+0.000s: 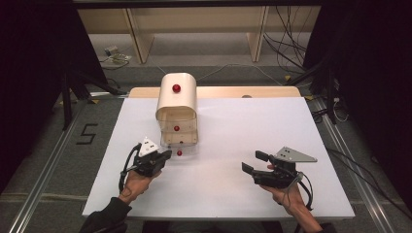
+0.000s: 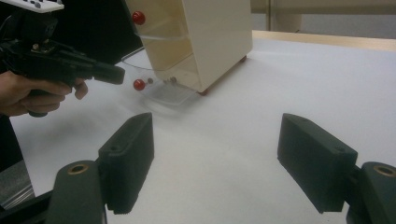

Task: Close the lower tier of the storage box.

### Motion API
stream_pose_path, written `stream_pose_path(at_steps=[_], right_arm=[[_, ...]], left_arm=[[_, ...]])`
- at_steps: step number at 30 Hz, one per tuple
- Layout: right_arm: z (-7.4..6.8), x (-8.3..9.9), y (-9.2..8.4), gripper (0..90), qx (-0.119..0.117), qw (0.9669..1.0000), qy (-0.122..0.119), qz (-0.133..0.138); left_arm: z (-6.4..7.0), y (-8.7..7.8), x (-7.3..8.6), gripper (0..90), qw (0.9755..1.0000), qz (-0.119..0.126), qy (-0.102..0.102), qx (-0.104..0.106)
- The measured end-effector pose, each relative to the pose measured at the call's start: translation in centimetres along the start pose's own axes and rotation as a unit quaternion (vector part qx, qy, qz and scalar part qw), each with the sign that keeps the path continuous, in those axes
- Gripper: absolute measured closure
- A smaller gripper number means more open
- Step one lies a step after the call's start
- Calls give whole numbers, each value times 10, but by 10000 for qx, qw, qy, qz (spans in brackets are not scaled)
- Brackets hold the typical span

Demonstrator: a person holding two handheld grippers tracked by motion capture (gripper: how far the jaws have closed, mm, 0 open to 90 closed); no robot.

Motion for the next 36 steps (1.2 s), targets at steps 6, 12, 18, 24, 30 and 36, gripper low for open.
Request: stream_pose_path(at_steps=[6, 12, 18, 24, 30, 36], right_arm=[[0, 0, -1, 279, 12, 10000, 22, 10], [0, 0, -3, 279, 7, 10000, -8, 36], [0, 0, -3, 279, 15, 10000, -3, 38], [0, 0, -4, 279, 12, 10000, -3, 29], [0, 0, -4, 279, -3, 10000, -33, 27], [0, 0, -5, 278, -2, 10000, -33, 31]], left_arm=[[0, 2, 0, 888, 10000, -17, 27, -4], [-3, 3, -1, 889, 10000, 3, 5, -54], [-5, 5, -1, 889, 10000, -3, 12, -60], [-4, 6, -1, 889, 10000, 3, 31, -46], [-5, 7, 0, 889, 10000, -16, 39, -56], [-6, 8, -1, 889, 10000, 0, 33, -75]])
Point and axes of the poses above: each handheld gripper's, and its own axes: y roughly forward along the jaws, x roughly out of its underside, z roughly to its right, the point moved 4 cm from there along y, roughly forward along the jaws, and after that the axes turned 9 degrees about z, right-handed, at the moved point
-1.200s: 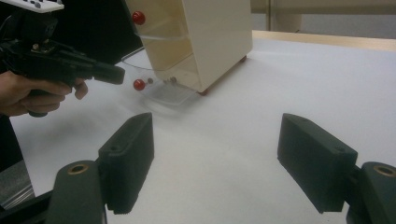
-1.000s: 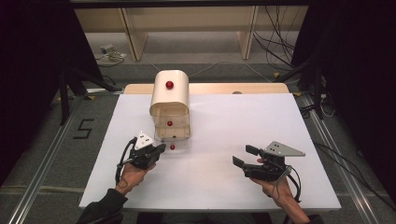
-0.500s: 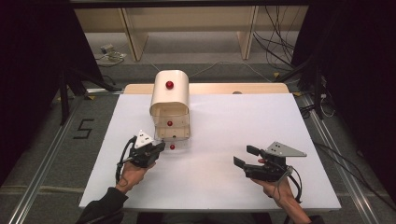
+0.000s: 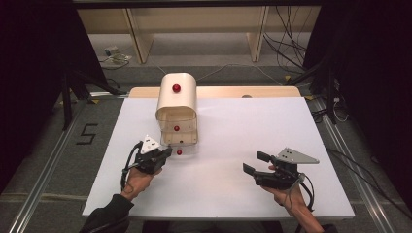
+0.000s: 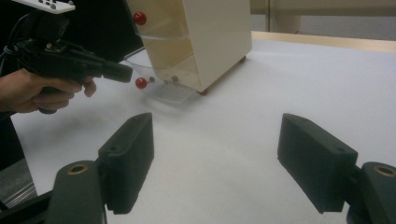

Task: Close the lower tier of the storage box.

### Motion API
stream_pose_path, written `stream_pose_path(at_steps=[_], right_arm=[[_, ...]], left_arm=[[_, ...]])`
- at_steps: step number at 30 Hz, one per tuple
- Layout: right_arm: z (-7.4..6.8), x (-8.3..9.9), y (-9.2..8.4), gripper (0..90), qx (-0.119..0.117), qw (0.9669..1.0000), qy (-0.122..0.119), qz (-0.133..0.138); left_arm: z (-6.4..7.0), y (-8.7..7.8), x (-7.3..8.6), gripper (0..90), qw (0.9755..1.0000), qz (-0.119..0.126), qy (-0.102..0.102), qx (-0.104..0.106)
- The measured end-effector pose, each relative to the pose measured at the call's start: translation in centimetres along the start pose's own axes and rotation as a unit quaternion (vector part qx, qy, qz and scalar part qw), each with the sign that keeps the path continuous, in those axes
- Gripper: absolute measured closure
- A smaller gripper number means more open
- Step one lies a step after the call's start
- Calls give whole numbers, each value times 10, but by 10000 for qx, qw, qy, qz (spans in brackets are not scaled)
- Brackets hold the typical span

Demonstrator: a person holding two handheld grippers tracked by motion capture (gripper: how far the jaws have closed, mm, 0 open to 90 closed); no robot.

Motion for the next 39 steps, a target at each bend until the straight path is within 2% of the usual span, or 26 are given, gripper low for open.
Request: stream_pose_path(at_steps=[39], right_arm=[[0, 1, -2, 277, -26, 10000, -31, 1]], left_arm=[[-5, 14, -7, 889, 9999, 154, -53, -34]])
Point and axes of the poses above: each handheld gripper's, and its own axes: y roughly forward along the jaws, x roughly out of its underside, z roughly to its right, the point moved 4 cm from there along y, roughly forward along the jaws, and after that the axes turned 9 degrees about z, right-handed, at the moved point
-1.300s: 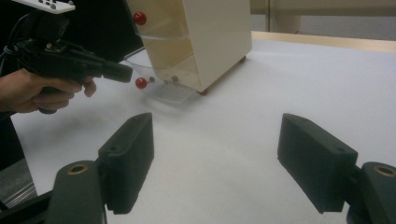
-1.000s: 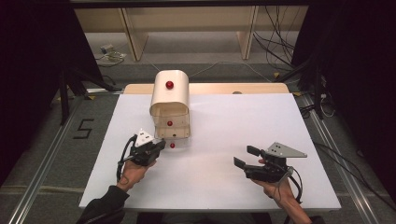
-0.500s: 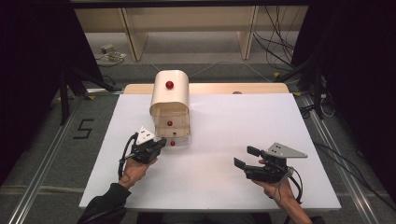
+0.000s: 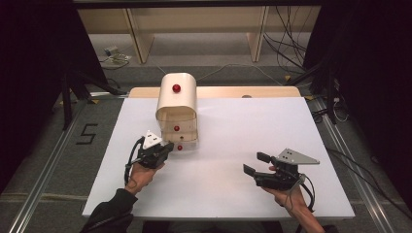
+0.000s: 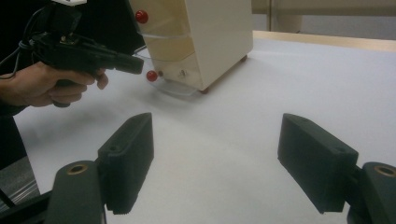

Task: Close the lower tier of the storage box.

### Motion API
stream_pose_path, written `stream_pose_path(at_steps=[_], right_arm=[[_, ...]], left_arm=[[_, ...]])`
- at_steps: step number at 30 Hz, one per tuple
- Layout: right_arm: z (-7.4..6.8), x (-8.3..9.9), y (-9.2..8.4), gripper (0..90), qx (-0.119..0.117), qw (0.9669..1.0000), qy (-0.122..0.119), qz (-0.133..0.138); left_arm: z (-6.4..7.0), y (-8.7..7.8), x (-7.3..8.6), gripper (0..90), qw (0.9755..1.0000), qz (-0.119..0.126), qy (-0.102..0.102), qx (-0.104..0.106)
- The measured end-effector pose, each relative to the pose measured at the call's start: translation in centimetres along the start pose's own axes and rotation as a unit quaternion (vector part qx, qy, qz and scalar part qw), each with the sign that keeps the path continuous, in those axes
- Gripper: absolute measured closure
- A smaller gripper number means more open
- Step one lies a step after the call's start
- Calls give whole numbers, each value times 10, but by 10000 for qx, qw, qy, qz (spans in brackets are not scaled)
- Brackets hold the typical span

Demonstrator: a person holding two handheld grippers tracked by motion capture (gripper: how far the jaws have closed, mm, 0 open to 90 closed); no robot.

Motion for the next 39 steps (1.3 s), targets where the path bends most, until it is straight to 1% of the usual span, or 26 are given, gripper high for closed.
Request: stream_pose_path(at_steps=[3, 10, 23, 27, 31, 39], right_arm=[[0, 0, 0, 276, -6, 10000, 0, -20], [-1, 0, 1, 276, -9, 10000, 5, -16], [-1, 2, 2, 276, -21, 10000, -6, -55], [-1, 2, 2, 276, -16, 10000, -10, -61], [-1, 2, 2, 276, -20, 10000, -9, -67], [-1, 2, 3, 276, -29, 10000, 4, -76]], left_arm=[[0, 1, 0, 889, 10000, 5, -15, 8], [-2, 3, 0, 889, 10000, -1, 30, -14], [-3, 7, -1, 889, 10000, 10, -10, -37], [-4, 7, -1, 889, 10000, 4, 14, -45], [-5, 8, -1, 889, 10000, 22, -24, -51], [-6, 9, -2, 889, 10000, 20, -10, -68]])
Point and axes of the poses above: each handheld gripper's, and its own axes: y roughly forward along the jaws, x roughly out of its underside, z roughly to its right, the point moved 4 cm from there along y, roughly forward along the jaws, and after that the axes turned 9 degrees about z, right-handed, at the moved point
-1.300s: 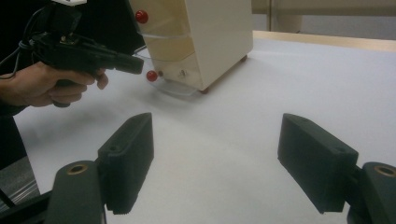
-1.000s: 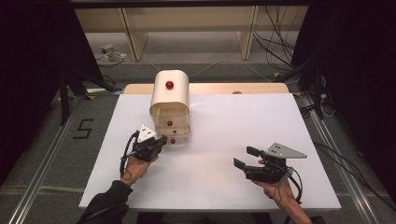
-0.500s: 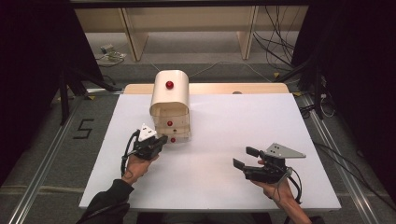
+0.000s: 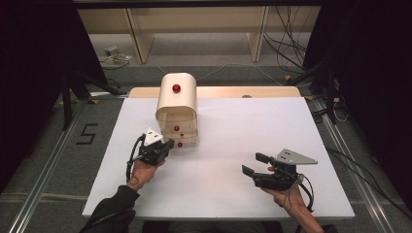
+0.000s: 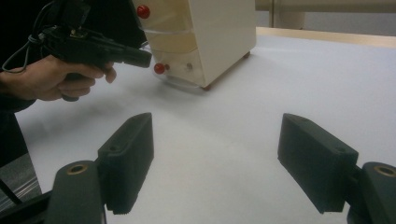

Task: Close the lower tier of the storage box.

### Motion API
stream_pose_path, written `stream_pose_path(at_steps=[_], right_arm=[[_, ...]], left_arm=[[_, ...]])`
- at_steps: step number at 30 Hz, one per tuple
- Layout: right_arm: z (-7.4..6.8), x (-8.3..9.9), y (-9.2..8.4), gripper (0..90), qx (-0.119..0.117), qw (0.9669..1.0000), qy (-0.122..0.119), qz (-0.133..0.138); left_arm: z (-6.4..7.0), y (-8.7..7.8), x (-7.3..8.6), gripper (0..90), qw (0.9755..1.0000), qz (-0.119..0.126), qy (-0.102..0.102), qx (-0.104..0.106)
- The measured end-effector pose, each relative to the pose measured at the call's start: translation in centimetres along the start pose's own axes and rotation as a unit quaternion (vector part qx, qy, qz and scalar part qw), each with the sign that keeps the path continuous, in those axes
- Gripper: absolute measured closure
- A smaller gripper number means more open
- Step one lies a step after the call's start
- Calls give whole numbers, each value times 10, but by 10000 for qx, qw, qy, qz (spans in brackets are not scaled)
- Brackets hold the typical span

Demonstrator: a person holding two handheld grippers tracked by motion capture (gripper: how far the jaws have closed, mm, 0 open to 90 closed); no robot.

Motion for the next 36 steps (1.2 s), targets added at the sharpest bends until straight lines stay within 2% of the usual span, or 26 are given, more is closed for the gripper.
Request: stream_pose_path(at_steps=[31, 36], right_arm=[[-1, 0, 1, 276, -8, 10000, -9, -29], [-1, 0, 1, 277, -7, 10000, -5, -28]], left_arm=[[-8, 7, -3, 889, 9999, 78, -60, -106], [-7, 8, -3, 888, 9999, 110, 3, -100]])
Point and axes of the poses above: each handheld gripper's, and its own axes: y roughly forward along the jaws, x roughly out of its underside, z roughly to its right, the point moved 4 cm from there along y, roughly forward along the jaws, and after that the axes turned 9 degrees about z, right-handed, at the moved point
